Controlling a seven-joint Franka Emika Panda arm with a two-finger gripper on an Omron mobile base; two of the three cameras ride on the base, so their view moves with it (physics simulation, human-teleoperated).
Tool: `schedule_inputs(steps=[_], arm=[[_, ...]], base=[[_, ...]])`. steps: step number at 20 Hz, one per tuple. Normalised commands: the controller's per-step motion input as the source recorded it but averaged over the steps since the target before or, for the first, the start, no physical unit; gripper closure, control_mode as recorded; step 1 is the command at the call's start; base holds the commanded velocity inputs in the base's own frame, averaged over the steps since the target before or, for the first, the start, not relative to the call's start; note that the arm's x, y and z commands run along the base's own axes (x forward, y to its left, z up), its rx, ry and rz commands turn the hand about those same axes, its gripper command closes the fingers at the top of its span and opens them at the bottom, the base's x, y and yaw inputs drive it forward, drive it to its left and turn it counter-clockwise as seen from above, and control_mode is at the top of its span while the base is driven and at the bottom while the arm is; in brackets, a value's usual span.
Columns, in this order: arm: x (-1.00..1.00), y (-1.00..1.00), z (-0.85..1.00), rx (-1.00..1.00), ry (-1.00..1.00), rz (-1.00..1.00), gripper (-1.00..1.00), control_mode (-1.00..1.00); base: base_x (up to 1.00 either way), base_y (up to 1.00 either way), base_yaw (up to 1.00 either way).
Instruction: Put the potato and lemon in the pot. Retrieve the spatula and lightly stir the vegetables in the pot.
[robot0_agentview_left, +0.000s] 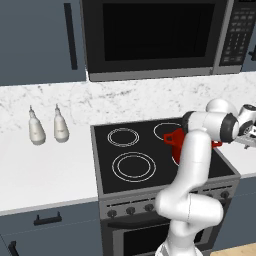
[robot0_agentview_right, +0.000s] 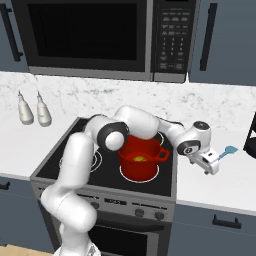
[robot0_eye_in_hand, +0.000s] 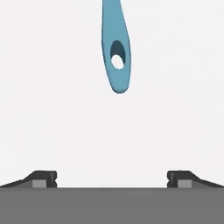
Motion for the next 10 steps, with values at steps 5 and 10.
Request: schedule_inputs(steps=[5,10], arm=[[0.12,-0.18,-0.13,0.00,0.00,0.00,-1.00,-1.00],[0.14,-0.23,-0.04,0.00,0.00,0.00,-1.00,-1.00]], base=[[0.00,0.00,0.00],[0.00,0.00,0.00]])
